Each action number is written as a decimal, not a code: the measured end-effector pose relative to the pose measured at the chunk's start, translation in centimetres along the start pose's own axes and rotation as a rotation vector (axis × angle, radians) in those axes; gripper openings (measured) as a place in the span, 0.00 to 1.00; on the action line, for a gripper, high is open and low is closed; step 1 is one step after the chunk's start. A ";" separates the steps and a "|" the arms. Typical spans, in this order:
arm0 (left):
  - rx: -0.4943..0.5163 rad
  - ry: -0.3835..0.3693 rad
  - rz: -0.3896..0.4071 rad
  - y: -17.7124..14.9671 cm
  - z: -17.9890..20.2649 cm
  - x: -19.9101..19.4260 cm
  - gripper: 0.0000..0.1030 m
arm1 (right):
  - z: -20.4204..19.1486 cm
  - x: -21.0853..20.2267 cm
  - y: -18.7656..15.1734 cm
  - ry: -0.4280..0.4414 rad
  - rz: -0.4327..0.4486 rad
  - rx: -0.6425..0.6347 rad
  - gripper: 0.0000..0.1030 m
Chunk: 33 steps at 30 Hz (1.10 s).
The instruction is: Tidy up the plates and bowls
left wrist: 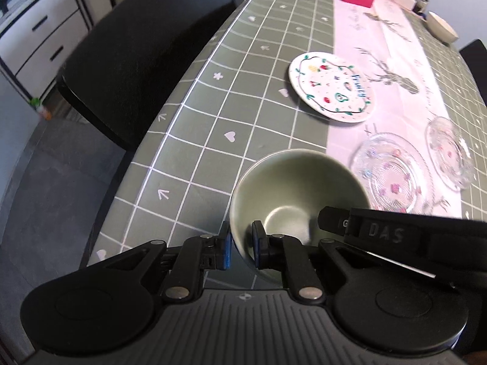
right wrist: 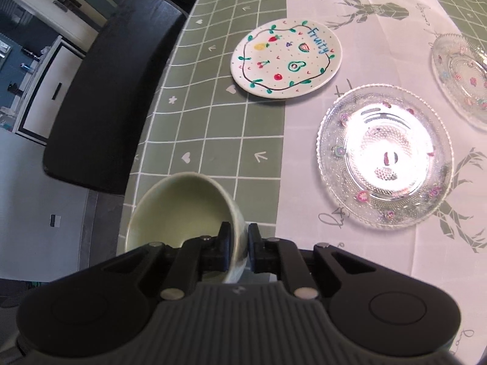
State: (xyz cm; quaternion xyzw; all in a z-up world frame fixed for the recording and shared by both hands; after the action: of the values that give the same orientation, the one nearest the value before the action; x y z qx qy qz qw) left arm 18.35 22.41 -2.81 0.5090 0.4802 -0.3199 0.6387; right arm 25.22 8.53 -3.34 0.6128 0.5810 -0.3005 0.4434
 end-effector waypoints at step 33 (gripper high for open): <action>0.488 -0.081 0.241 -10.2 10.8 -6.9 0.13 | 8.1 -9.2 -12.0 0.030 -0.125 -0.045 0.16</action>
State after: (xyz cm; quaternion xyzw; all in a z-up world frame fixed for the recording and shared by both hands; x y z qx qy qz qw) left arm 9.96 8.70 0.37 0.6882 0.2988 -0.3680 0.5492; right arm 13.32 -3.60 -1.00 0.5696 0.6314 -0.3055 0.4285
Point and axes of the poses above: each gripper's, at about its wrist camera, not at the fingertips, and x roughly the way its jaws point, z to its right, y to its top, the point moved 7 cm from there along x, roughly the way its jaws point, and after that the axes turned 3 degrees about x, right-handed, at the moved point
